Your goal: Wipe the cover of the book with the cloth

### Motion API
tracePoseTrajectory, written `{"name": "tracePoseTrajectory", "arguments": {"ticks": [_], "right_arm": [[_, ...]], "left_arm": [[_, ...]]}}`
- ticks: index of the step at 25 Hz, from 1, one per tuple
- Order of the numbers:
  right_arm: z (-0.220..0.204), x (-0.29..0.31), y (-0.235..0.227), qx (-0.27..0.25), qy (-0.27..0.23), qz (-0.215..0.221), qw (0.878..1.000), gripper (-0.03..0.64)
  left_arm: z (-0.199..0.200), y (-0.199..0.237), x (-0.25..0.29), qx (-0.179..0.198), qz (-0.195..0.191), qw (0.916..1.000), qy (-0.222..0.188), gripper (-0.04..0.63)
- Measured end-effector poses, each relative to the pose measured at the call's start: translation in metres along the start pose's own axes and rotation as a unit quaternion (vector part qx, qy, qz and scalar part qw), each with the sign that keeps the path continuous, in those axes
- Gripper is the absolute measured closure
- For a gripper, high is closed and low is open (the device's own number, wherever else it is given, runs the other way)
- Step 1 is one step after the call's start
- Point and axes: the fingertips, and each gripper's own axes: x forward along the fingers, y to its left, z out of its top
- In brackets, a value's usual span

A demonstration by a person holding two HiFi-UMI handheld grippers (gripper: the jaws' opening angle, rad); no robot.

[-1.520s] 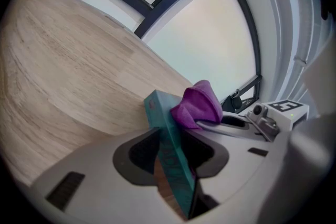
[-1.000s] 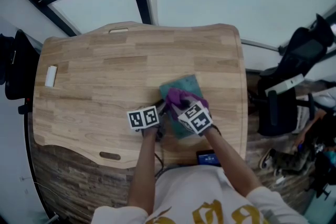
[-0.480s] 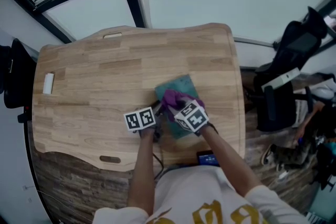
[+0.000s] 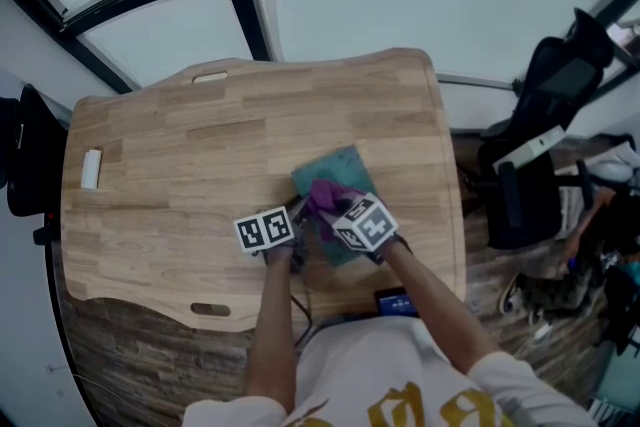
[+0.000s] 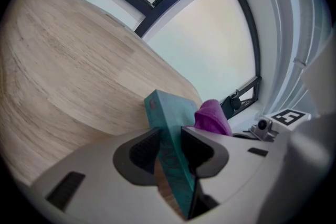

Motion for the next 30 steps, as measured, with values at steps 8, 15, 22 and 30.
{"name": "tracePoseTrajectory", "arguments": {"ticks": [8,15,22,30], "right_arm": [[-0.012,-0.004,0.013,0.01,0.014,0.02,1.0,0.584],[-0.024,-0.006,0.025,0.032,0.031,0.04,0.998,0.584],[-0.026,-0.009,0.027,0.04,0.037,0.052,0.997,0.584],[-0.031,-0.006,0.036,0.058,0.067,0.111,0.99,0.584]], "left_arm": [[0.001,0.001,0.001,0.003,0.003,1.0,-0.002,0.466],[0.001,0.002,0.0,-0.003,-0.002,1.0,0.001,0.466],[0.003,0.001,0.001,0.0,0.0,1.0,-0.002,0.465],[0.003,0.002,0.0,0.012,0.008,0.9998,-0.011,0.466]]}}
